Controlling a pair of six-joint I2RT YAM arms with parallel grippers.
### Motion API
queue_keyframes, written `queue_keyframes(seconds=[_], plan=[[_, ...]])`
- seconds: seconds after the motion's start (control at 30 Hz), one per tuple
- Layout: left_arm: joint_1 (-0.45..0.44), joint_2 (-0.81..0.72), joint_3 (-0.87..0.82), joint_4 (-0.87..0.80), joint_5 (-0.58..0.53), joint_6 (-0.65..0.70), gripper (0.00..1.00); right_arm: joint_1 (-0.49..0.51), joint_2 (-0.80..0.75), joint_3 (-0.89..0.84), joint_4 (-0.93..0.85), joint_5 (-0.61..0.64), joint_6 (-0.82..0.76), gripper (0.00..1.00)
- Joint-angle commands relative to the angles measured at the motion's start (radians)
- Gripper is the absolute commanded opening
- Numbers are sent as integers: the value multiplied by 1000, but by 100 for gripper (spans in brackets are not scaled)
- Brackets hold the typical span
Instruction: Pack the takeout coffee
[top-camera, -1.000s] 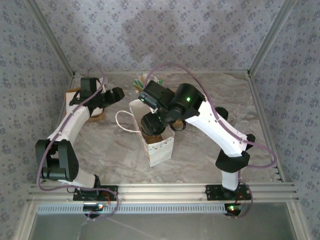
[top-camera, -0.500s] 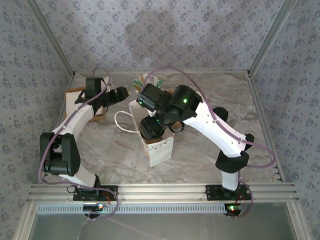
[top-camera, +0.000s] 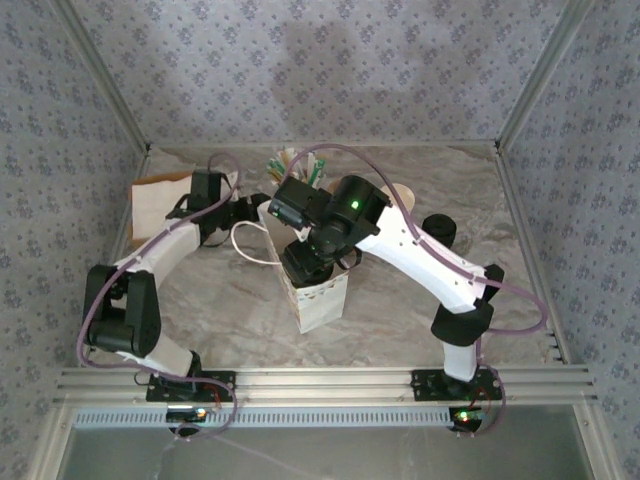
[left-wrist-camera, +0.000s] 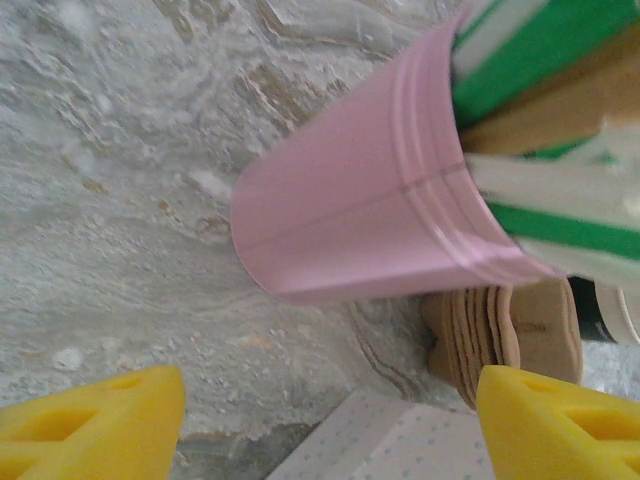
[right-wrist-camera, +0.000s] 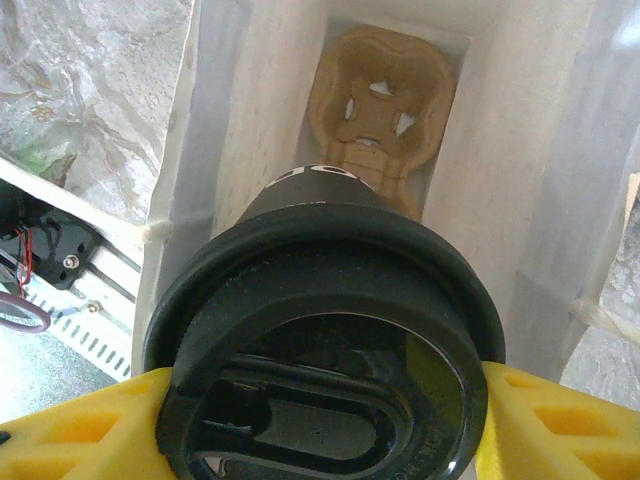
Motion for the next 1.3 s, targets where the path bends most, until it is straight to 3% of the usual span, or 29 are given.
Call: queue_keyframes(seconds=[0.0, 0.43, 0.93, 1.13, 1.27], plan=[[-17, -78, -36, 37, 9, 0, 76, 3, -43, -17, -193, 10, 4, 67], [-99, -215, -164, 47, -30, -29, 76, 12, -124, -155, -191, 9, 31, 67], [-207, -222, -183, 71, -66, -41, 76, 67, -184, -303, -192, -21, 51, 66], [-191, -217, -148, -13, -149, -62, 76, 71, -177, -323, -194, -27, 30, 66], [-143, -238, -151, -44, -126, -80, 77, 51, -177, -342, -195, -20, 20, 66]])
